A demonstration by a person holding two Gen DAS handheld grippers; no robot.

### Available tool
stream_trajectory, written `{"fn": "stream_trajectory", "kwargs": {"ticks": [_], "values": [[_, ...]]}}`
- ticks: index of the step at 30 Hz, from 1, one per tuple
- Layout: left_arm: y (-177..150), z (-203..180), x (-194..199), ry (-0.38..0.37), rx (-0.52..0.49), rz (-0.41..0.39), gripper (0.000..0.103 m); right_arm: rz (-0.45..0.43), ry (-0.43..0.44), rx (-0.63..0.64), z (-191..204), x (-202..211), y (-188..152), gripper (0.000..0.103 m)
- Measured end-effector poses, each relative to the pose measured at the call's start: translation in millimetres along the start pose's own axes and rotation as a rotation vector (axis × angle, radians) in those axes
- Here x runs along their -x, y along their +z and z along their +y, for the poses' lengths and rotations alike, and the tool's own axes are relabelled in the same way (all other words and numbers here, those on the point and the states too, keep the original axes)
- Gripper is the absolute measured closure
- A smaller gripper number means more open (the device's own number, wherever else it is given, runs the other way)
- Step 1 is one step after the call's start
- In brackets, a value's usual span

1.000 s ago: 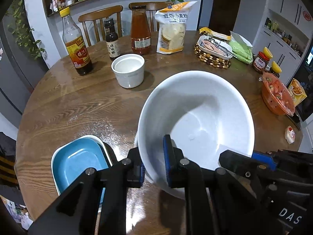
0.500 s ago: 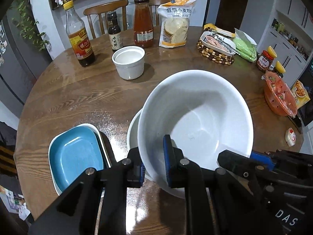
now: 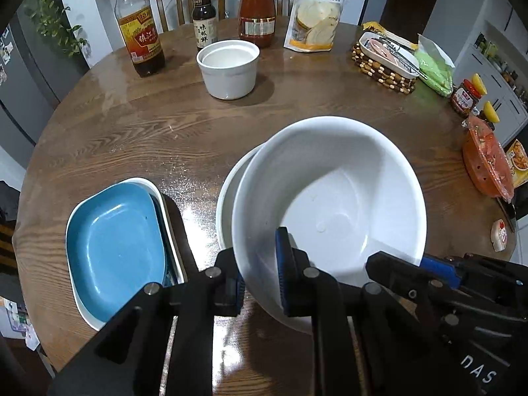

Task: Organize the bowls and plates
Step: 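Lower the medium white bowl into the large white bowl with both grippers, then hold the medium bowl with both grippers and settle it inside the large bowl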

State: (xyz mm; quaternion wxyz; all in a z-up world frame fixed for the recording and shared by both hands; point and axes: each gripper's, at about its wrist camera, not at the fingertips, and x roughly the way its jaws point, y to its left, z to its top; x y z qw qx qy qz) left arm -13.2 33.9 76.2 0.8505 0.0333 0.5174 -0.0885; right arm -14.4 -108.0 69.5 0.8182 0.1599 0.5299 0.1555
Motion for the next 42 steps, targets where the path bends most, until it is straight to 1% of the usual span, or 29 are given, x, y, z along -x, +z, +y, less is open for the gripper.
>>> {"fn": "stream_trajectory", "kwargs": {"ticks": [11, 24, 42], "values": [[4.5, -0.3, -15.6, -0.012, -0.004, 0.038, 0.087, 0.032, -0.018, -0.013, -4.1, -11.6, 6.3, 0.083], [9.3, 4.1, -22.1, -0.021, -0.007, 0.061, 0.087, 0.055, -0.035, -0.022, -2.5, -17.1, 10.8, 0.083], [8.0, 0.1, -20.5, -0.031, -0.037, 0.063, 0.086, 0.054, -0.056, -0.041, 0.0, -15.4, 9.3, 0.083]]}}
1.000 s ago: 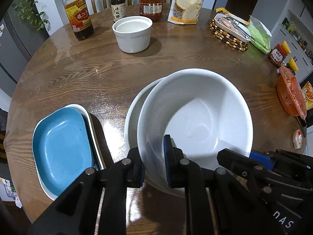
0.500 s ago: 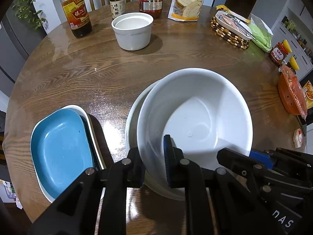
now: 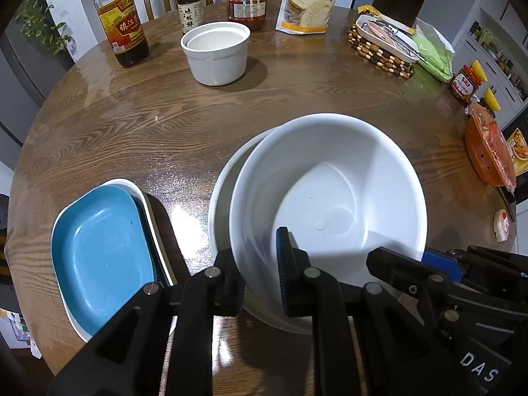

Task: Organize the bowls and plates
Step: 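Hold the medium bowl with both grippers and settle it inside the large bowl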

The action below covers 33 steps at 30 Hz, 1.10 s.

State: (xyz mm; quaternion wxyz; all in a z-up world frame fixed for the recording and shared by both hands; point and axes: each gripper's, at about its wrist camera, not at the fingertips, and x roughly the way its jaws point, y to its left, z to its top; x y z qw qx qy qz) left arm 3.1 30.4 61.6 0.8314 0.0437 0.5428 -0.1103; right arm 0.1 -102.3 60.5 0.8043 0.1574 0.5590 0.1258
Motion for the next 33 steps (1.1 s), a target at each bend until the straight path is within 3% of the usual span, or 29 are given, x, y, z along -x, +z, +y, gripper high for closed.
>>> {"fn": "stream_trajectory", "kwargs": {"ticks": [33], "values": [[-1.2, -1.6, -1.0, 0.005, -0.015, -0.002, 0.084, -0.013, -0.022, 0.001, 3.0, 1.1, -1.6, 0.083]]}}
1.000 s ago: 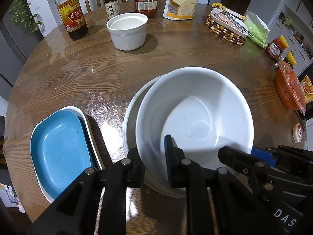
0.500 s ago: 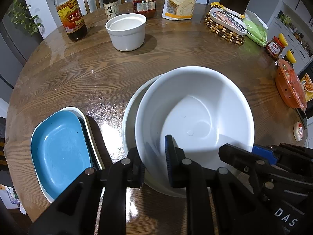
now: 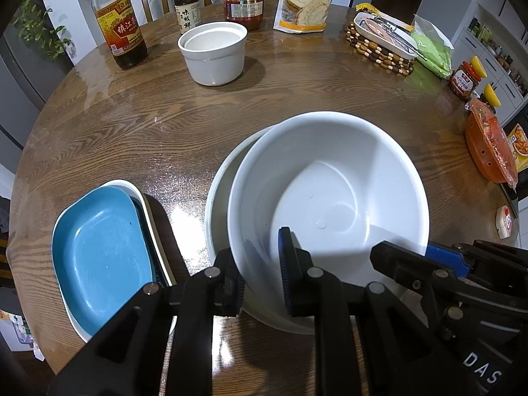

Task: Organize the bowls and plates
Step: 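Hold the medium bowl with both grippers and settle it inside the large bowl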

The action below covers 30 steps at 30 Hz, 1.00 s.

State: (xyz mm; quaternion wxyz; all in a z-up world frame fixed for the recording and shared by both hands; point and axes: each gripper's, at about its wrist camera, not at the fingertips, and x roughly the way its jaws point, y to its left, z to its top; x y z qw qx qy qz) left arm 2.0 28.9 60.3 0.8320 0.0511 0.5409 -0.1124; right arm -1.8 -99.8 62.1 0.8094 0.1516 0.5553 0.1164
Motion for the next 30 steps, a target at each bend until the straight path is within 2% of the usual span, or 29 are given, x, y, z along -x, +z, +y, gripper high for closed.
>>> {"fn": "stream_trajectory", "kwargs": {"ticks": [30], "values": [[0.3, 1.8, -0.7, 0.006, -0.001, 0.000, 0.084, -0.001, -0.004, -0.003, -1.6, 0.7, -0.1, 0.083]]}}
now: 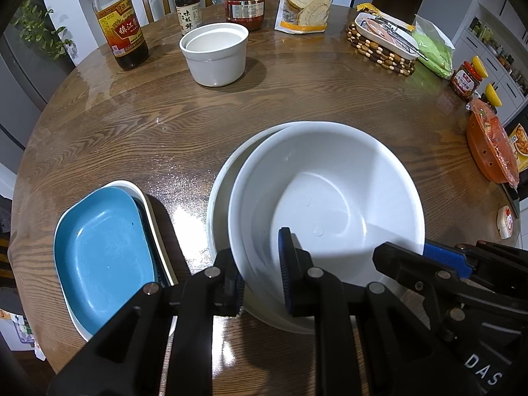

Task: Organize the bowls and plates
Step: 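Hold the medium bowl with both grippers and settle it inside the large bowl, then open both grippers to release the medium white bowl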

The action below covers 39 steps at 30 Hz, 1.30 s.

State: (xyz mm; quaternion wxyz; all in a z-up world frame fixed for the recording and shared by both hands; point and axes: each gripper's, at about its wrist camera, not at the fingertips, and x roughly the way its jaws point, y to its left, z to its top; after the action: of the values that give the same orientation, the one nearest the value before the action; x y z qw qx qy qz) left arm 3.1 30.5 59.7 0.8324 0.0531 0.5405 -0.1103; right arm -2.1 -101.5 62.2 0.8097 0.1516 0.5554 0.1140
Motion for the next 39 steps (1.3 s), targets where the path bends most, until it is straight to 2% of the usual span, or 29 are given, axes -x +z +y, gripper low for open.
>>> {"fn": "stream_trajectory", "kwargs": {"ticks": [27, 30, 39], "values": [[-0.1, 2.8, 1.0, 0.001, 0.003, 0.000, 0.083, -0.016, -0.018, 0.002, -0.1, 3.5, 0.1, 0.083], [0.8, 5.2, 3.6, 0.002, 0.008, -0.012, 0.076, -0.022, -0.024, -0.002, -0.4, 5.4, 0.0, 0.083], [1.0, 4.0, 4.0, 0.007, 0.011, -0.017, 0.076, -0.036, -0.049, -0.007, -0.3, 9.5, -2.1, 0.083]]}}
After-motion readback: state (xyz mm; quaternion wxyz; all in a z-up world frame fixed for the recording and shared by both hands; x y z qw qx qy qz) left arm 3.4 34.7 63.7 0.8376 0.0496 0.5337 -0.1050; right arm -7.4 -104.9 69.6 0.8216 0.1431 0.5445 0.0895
